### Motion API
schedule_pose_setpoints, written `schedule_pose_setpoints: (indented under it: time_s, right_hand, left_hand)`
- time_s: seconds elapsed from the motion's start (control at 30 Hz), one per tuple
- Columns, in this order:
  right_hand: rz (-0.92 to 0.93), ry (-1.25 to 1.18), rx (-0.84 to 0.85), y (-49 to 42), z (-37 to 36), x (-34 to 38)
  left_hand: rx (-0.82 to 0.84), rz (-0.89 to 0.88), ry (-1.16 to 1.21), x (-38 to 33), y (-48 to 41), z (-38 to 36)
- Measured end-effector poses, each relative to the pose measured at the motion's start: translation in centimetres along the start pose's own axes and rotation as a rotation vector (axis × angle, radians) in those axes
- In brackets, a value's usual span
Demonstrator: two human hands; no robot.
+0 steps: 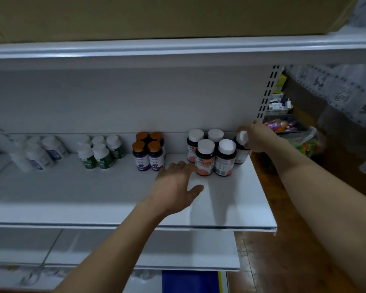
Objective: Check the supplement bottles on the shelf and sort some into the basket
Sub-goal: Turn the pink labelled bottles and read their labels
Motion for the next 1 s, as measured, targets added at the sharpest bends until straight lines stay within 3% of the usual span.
schedule_pose_setpoints:
  time_s: [0.37,0.47,0.67,0.83,1.0]
  right_hand:
    - [-0.182,-0.273,-0.142,8.8,-0.7,-1.4]
    - [-0.208,-0.547,-0.162,12.9,0.8,-1.7]
    - [-0.037,-1.164,-0.223,19.5,1.1,0.0]
    - [0.180,-1.342,-0.183,21.0,0.6,1.4]
    - [0.298,-1.477,-0.103,20.9,0.0,2.8]
  left_hand:
    - [0.150,0.017,0.048,-4.3,0.2,-2.9]
    - [0.113,0.011,0.180,-5.4,0.8,-3.3]
    - [-0.033,-0.005,0.543,-6.6,3.5,-2.0]
    - [0.005,-0.005,0.712,-7.0,5.8,-1.0]
    - [-0.104,0.091,0.785,-6.4,7.8,-1.1]
Point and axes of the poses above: each hand's wrist, its own y-axis away from the middle knuckle, its own z-axis out of the back of the hand, x = y × z, the point moved 4 cm from there along -y, towards the middle knuckle, and after that the axes turned 9 degrees about y, right-handed, at the moved point
